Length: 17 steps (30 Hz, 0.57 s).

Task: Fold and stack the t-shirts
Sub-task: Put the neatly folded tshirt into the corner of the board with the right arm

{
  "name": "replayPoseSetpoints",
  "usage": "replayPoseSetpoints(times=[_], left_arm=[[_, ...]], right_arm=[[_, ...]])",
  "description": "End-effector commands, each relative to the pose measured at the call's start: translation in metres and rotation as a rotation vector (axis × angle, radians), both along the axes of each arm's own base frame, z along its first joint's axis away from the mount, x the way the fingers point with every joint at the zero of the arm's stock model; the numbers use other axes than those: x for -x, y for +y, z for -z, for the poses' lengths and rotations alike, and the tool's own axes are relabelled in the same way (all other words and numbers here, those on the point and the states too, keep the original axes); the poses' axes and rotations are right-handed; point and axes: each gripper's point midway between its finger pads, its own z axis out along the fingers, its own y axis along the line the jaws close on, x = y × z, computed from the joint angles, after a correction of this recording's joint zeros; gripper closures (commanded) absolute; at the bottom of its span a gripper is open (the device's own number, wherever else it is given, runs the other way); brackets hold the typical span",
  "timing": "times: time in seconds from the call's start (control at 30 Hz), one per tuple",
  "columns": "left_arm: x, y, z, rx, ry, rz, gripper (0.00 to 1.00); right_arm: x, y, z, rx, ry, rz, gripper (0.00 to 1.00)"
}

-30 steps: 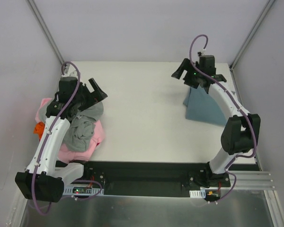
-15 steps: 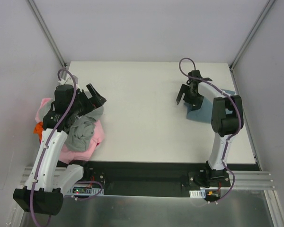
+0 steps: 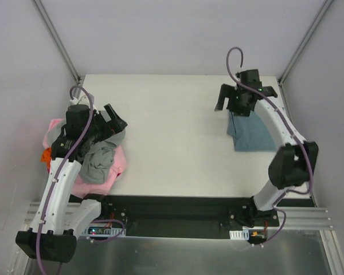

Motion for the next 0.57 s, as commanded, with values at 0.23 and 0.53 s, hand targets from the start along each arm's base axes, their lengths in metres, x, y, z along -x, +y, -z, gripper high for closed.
replayPoseSetpoints(times=[0.23,0.53], left_arm=[[-0.003,0.002,-0.034,-0.019,-0.068,0.018,0.01],[0.002,0.01,-0.036,-0.027,-0.087,-0.032,0.01]], right_arm=[[0.086,0.038,-0.161,-0.329,-0.52,-0.104,0.04],[0.098,0.025,-0.148,-0.264,-0.494,-0.081,0.04]])
